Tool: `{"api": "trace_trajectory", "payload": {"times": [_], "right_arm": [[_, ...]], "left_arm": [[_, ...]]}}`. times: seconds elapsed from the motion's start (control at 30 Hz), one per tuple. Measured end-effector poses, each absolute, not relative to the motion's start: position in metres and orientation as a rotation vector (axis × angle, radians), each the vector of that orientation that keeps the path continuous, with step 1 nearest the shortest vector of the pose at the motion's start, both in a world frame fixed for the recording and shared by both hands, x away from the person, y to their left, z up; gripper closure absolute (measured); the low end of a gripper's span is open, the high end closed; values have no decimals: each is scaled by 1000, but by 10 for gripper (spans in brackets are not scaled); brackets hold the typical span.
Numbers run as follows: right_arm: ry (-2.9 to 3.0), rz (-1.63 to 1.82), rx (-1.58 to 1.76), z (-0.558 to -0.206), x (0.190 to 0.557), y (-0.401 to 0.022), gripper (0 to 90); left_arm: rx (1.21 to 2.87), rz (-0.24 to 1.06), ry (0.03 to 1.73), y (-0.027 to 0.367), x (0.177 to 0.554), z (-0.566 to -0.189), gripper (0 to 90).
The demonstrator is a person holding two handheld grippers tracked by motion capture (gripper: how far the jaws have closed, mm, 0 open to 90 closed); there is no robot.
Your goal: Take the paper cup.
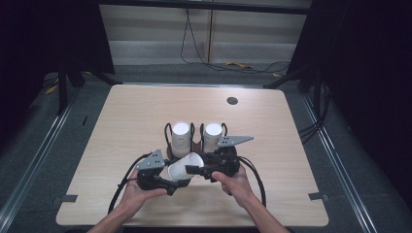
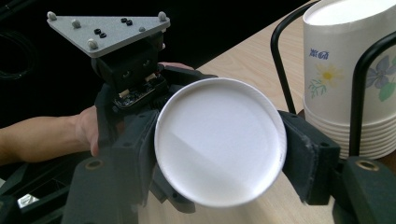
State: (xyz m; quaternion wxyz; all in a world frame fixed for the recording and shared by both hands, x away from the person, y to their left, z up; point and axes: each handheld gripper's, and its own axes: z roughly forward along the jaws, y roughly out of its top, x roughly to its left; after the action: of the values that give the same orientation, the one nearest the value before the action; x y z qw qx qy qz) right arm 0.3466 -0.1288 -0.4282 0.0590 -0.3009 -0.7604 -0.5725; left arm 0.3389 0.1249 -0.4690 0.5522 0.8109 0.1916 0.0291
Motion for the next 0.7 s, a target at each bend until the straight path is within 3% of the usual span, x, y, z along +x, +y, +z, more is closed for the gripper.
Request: {"api": "trace_trajectory", "payload": {"times": [0.37, 0.7], "right_arm": [[-2339, -1719, -934, -429, 346, -127, 234], [-2348, -1724, -929, -426, 345, -130, 198]], "left_arm": [[1952, 52, 439, 124, 337, -469, 251], [1963, 15, 463, 133, 339, -464, 254]]}}
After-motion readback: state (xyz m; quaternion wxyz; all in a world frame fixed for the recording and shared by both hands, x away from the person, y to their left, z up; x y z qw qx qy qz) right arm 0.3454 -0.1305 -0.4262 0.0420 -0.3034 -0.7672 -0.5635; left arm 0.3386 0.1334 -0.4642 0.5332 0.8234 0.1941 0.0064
